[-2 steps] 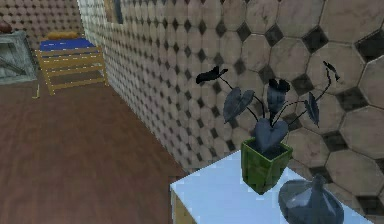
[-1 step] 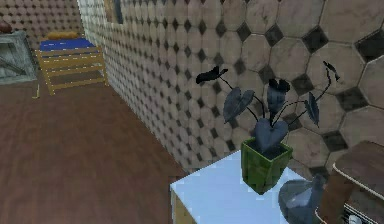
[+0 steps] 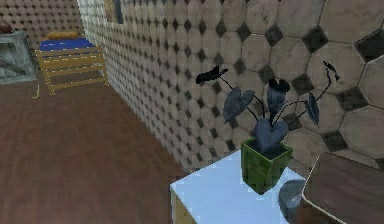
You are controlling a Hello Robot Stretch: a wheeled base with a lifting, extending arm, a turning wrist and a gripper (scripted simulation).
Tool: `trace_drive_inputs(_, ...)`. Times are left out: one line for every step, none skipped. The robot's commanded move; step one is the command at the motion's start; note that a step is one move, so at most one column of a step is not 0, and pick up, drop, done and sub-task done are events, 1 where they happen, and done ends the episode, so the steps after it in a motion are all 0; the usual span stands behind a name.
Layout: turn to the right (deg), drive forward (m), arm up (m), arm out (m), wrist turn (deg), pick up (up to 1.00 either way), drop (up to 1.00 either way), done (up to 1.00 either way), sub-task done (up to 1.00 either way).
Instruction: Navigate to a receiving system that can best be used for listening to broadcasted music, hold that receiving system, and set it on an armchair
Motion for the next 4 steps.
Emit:
trace_drive_inputs(0.0, 0.0, 0.0, -0.28, 0.0, 0.0, 0.0, 0.0, 0.0)
trace_drive_inputs(-45.0, 0.0, 0.0, 0.0, 0.0, 0.0, 0.0, 0.0, 0.0)
trace_drive_inputs(-21.0, 0.0, 0.0, 0.0, 0.0, 0.0, 0.0, 0.0, 0.0)
trace_drive_inputs(0.0, 0.5, 0.0, 0.0, 0.0, 0.0, 0.0, 0.0, 0.0)
